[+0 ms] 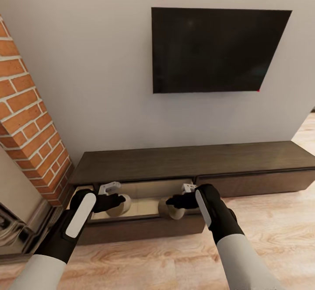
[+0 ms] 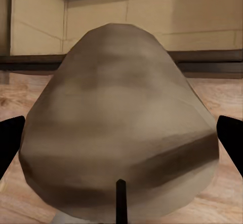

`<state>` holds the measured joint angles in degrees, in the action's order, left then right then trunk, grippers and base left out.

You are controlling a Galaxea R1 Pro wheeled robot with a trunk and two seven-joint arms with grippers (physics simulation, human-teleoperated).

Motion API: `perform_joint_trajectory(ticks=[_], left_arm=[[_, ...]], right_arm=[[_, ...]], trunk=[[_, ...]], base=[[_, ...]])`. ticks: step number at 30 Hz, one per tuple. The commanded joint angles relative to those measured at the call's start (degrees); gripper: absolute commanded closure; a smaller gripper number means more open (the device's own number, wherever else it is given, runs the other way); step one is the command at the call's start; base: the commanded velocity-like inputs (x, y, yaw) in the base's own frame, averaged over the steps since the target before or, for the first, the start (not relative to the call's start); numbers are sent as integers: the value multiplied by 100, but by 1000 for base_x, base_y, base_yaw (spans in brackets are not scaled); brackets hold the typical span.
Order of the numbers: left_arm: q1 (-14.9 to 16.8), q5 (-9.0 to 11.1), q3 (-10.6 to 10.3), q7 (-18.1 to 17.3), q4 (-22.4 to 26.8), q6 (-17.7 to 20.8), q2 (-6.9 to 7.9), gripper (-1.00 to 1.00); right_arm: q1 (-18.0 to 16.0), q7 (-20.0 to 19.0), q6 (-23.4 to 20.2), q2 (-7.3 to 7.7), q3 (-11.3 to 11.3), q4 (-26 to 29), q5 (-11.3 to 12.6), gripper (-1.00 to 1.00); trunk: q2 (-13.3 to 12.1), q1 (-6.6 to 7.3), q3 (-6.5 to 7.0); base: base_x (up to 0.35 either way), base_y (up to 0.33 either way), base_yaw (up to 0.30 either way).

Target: Place each of the two pumpkins and all three candles from the living room inside a cabinet in the living room (use any cabinet), then make sure every cabinet is closed, and position the cauldron so it is next to a table in the living room.

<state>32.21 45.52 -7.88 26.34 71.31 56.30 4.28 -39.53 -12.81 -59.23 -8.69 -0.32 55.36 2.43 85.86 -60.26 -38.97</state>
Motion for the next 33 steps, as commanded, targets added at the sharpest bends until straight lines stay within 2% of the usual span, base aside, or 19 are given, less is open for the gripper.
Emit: perform_joint_trajectory(ticks=[1,5,12,15,19,23,33], left_arm=[[4,63,-13,56,12,4,8,100],[4,63,-13,56,21,4,11,100],[1,63,-19,63,-19,0,4,100],[-3,63,-52,62,-40,-4,3,100],[-4,52,-215,87,-54,-25,10,100],[-4,55,-243,106,-62,-38,11,100],[-38,29,-249,106,-321,-66,31,100]], right_arm=[[-10,15,-22,-1,-3,7,77,100],[-18,19,-4,-1,-3,10,173,100],[-20,8,85,-1,-3,21,201,100],[-20,22,362,-1,5,14,194,100],[-20,25,655,-1,6,3,193,100],[-20,39,960,1,13,-7,179,100],[-5,32,1192,12,9,-45,195,100]], trunk=[[3,-1,-5],[3,-1,-5],[3,-1,-5],[3,-1,-5],[3,-1,-5],[3,-1,-5],[3,-1,-5]], base=[[61,0,0],[23,0,0],[104,0,0],[208,0,0],[50,0,0],[5,0,0],[53,0,0]])
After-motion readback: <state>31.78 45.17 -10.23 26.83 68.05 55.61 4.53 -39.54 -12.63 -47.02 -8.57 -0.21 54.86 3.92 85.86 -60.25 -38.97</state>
